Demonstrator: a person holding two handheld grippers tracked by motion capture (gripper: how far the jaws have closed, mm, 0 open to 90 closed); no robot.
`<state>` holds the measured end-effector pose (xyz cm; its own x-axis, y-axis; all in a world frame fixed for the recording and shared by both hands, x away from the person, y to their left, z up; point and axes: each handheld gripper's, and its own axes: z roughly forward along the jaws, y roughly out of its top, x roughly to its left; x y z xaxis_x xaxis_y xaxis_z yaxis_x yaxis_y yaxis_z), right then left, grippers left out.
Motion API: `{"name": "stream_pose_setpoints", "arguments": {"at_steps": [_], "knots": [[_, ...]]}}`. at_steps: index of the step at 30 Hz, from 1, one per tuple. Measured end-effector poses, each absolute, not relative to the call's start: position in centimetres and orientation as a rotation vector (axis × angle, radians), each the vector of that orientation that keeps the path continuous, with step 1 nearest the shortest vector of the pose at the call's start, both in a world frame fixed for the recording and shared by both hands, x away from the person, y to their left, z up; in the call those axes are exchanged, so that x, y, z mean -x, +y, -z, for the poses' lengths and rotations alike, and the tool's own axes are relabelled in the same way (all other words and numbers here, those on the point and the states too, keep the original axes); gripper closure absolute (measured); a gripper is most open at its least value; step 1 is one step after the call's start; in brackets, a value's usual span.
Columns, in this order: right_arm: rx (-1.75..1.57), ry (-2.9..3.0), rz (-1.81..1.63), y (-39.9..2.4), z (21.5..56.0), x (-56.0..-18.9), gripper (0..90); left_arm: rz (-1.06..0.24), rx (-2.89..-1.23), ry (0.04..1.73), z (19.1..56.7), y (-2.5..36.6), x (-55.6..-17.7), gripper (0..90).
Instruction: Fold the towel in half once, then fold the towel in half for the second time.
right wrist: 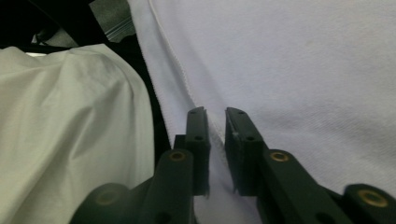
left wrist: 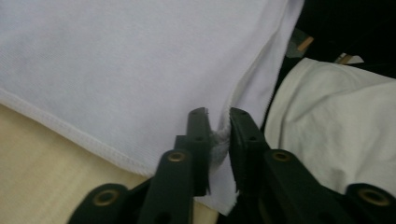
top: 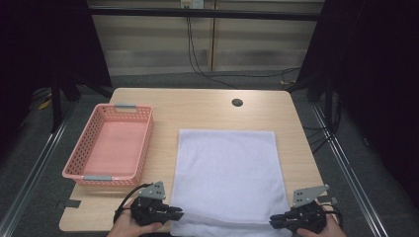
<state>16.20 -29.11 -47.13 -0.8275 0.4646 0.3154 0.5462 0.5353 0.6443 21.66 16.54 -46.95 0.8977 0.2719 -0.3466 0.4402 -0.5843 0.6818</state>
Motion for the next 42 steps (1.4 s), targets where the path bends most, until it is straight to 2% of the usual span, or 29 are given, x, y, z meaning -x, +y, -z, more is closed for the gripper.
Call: {"name": "stream_pose_setpoints", "arguments": {"at_steps": [3, 6, 11, 18, 25, 29, 34, 39, 42], "knots": [[0.891, -2.659, 1.22, -29.1, 46.7, -15.6, 65.6, 0.243, -2.158, 0.527, 46.5, 17.0, -22.0, 69.0], [0.952, -2.65, 1.267, -29.2, 46.5, -16.4, 54.5, 0.123, -2.1, 0.596, 45.9, 17.0, -23.4, 53.1], [1.065, -2.668, 1.329, -29.5, 46.3, -18.6, 50.7, 0.073, -2.133, 0.659, 46.0, 15.1, -26.3, 50.6], [1.195, -2.659, 1.35, -30.3, 46.6, -22.7, 52.7, 0.064, -2.183, 0.762, 47.4, 12.9, -30.7, 47.7], [1.287, -2.692, 1.277, -29.7, 48.1, -27.7, 54.0, 0.016, -2.214, 0.793, 48.6, 11.1, -33.7, 52.5], [1.284, -2.75, 1.243, -28.5, 48.8, -29.6, 53.8, 0.001, -2.263, 0.768, 49.3, 10.6, -33.9, 53.3], [1.193, -2.875, 1.19, -27.2, 49.7, -28.7, 57.3, -0.08, -2.279, 0.752, 49.4, 10.4, -32.8, 56.8], [1.204, -2.899, 1.168, -28.0, 49.6, -27.2, 70.6, -0.116, -2.281, 0.739, 49.4, 10.1, -31.8, 64.5], [1.213, -2.883, 1.172, -28.6, 49.6, -26.4, 73.8, -0.111, -2.285, 0.726, 49.4, 10.0, -31.0, 67.4]]}}
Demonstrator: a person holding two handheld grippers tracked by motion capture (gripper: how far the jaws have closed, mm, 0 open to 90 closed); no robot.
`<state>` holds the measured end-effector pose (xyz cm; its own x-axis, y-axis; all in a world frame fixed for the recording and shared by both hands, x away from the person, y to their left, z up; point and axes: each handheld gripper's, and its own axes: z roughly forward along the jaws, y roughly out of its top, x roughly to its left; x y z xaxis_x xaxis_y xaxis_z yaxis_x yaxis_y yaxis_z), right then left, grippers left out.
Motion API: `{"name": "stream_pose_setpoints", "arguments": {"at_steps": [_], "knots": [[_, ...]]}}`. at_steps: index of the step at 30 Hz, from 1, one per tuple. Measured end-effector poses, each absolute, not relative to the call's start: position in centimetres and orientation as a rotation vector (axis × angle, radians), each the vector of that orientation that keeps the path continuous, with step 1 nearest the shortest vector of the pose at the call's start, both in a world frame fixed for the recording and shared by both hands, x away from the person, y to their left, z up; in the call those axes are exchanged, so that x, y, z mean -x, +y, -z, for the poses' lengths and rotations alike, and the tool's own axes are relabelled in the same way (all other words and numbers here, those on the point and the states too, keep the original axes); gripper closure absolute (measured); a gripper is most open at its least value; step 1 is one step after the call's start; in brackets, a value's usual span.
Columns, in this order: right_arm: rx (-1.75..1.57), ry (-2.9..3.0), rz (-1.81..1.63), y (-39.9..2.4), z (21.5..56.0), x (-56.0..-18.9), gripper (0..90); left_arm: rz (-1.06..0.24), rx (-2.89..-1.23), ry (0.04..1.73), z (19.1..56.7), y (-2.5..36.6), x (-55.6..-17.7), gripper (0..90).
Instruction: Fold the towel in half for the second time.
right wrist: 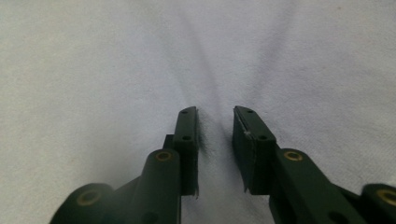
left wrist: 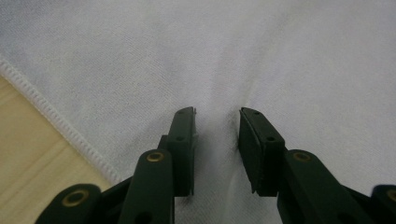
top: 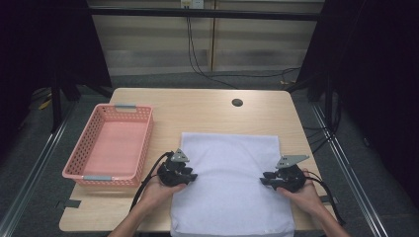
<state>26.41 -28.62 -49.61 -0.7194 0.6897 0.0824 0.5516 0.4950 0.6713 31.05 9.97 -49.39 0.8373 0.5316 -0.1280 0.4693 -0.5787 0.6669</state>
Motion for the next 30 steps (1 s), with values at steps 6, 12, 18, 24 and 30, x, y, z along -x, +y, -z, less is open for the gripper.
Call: {"name": "stream_pose_setpoints", "arguments": {"at_steps": [6, 12, 18, 24, 30], "knots": [[-1.083, 2.559, -1.022, -29.0, 49.4, -25.5, 74.2, -0.066, -2.262, 0.715, 49.5, 9.8, -29.7, 70.1], [-1.115, 2.569, -1.053, -29.7, 49.4, -24.4, 74.3, -0.012, -2.276, 0.674, 49.4, 9.6, -28.7, 68.9], [-1.137, 2.599, -1.072, -30.3, 49.3, -23.1, 74.2, 0.03, -2.293, 0.637, 49.3, 9.6, -27.1, 67.3], [-1.118, 2.646, -1.042, -30.5, 49.0, -21.3, 73.7, 0.101, -2.322, 0.607, 49.0, 9.6, -25.4, 62.3], [-1.111, 2.693, -1.049, -30.6, 48.7, -20.2, 64.9, 0.108, -2.331, 0.592, 48.3, 10.2, -24.9, 53.9]]}}
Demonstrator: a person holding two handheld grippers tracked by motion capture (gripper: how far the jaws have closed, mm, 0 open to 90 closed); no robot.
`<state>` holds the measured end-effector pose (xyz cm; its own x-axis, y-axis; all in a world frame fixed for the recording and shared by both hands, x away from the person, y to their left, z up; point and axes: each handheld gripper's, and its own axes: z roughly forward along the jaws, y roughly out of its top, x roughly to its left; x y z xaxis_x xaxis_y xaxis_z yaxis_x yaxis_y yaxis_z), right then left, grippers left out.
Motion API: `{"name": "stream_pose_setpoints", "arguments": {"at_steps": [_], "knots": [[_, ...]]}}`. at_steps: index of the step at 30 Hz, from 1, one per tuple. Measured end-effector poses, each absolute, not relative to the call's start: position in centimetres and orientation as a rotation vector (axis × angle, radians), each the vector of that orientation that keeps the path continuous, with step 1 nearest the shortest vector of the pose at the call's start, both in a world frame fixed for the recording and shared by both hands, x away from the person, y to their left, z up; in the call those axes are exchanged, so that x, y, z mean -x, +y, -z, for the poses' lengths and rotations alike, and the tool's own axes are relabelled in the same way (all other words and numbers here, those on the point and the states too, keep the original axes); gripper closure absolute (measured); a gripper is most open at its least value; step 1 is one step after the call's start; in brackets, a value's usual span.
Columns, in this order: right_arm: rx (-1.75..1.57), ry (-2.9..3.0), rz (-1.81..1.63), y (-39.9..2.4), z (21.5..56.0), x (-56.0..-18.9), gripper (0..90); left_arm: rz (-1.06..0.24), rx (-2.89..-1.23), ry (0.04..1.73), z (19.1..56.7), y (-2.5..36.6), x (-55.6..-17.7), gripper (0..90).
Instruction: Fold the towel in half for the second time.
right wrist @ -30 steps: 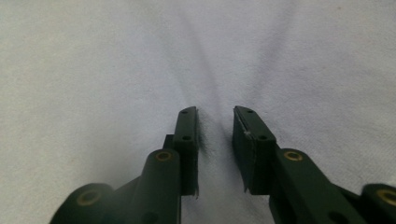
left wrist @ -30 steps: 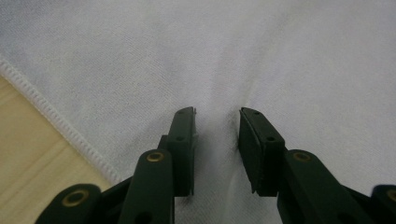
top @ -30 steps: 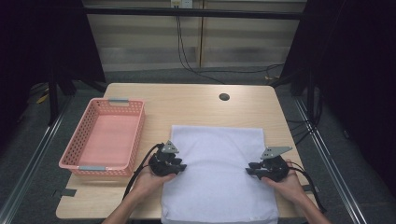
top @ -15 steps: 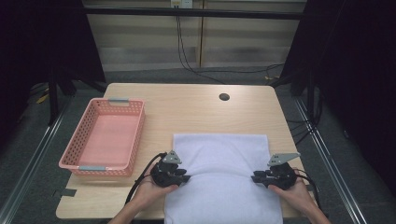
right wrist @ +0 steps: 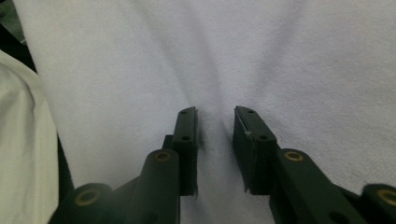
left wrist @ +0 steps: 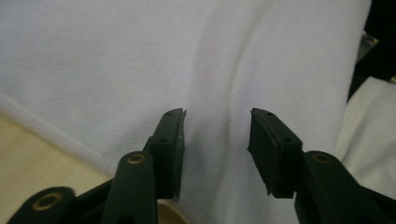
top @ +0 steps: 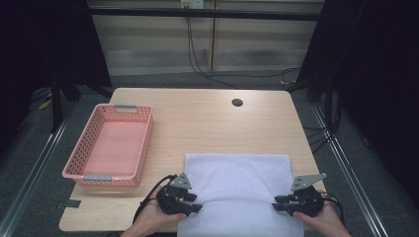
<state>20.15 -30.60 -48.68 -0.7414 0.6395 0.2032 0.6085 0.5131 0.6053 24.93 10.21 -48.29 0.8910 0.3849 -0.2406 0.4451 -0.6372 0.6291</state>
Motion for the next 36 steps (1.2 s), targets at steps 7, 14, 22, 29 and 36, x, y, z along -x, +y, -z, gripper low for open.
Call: {"name": "stream_pose_setpoints", "arguments": {"at_steps": [7, 14, 22, 29, 36], "knots": [[-1.121, 2.451, -1.079, -32.1, 45.8, -24.0, 61.1, -0.011, -2.184, 0.737, 46.7, 10.2, -31.2, 49.9], [-1.233, 2.358, -1.04, -34.6, 46.5, -30.8, 55.7, -0.056, -2.17, 0.776, 47.2, 9.4, -35.9, 47.9], [-1.28, 2.385, -0.995, -35.1, 48.7, -33.4, 50.1, -0.075, -2.164, 0.853, 48.5, 9.7, -38.0, 45.2], [-1.333, 2.378, -1.021, -36.0, 49.7, -33.7, 47.0, -0.079, -2.2, 0.876, 49.8, 10.1, -38.2, 42.9], [-1.325, 2.443, -1.031, -35.6, 49.8, -33.7, 65.6, -0.036, -2.196, 0.835, 49.9, 10.6, -37.9, 58.2]]}}
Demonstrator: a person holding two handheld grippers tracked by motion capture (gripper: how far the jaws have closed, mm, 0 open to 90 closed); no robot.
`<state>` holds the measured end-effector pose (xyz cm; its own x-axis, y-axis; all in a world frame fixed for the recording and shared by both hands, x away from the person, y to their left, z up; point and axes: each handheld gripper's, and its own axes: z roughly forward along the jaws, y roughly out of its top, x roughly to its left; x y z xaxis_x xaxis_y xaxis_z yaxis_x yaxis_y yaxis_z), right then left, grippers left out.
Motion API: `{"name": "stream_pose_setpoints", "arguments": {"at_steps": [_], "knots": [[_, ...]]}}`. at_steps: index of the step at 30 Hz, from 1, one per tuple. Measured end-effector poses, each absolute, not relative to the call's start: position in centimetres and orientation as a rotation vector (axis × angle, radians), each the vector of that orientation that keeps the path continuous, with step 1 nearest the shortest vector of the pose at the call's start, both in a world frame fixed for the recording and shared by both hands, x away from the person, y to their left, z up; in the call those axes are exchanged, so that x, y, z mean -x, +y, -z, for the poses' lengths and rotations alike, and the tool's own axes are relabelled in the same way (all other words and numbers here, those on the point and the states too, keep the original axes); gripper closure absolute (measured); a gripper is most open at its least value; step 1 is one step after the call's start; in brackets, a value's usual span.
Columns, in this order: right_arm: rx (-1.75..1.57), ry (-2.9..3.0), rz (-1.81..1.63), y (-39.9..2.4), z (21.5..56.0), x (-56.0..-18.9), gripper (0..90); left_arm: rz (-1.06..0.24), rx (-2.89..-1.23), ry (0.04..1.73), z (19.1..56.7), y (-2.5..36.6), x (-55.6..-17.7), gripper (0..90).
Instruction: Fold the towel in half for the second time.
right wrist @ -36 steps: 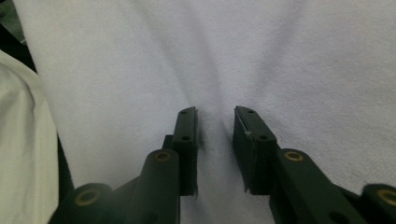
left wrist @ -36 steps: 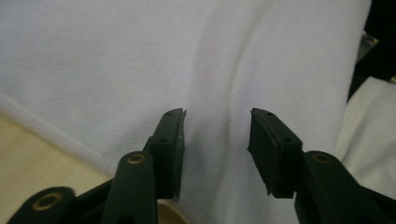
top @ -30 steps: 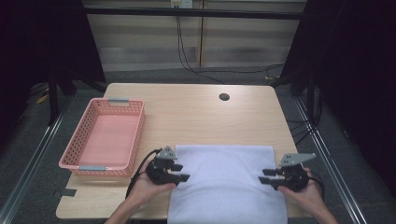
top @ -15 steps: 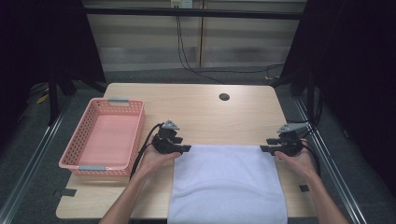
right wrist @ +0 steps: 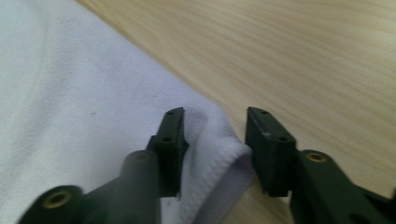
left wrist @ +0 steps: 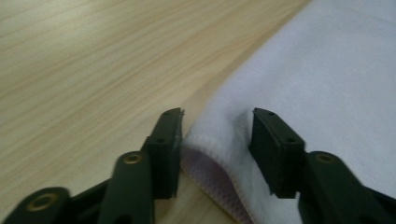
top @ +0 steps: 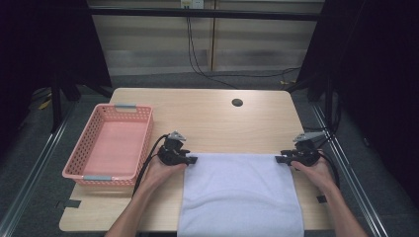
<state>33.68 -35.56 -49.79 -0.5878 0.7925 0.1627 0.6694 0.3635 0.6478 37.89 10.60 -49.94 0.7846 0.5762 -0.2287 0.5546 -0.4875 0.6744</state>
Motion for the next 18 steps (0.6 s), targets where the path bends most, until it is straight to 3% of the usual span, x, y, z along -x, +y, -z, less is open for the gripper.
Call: {"name": "stream_pose_setpoints", "arguments": {"at_steps": [2, 4, 18], "knots": [[-1.327, 2.447, -1.051, -35.5, 49.8, -33.6, 75.5, 0.027, -2.187, 0.801, 50.2, 10.9, -37.6, 73.8], [-1.333, 2.44, -1.08, -35.6, 49.6, -33.5, 80.5, 0.029, -2.191, 0.796, 50.1, 11.0, -37.6, 82.5], [-1.266, 2.247, -1.291, -36.8, 44.4, -33.4, 84.2, -0.075, -1.997, 0.831, 44.0, 11.6, -39.0, 84.2]]}}
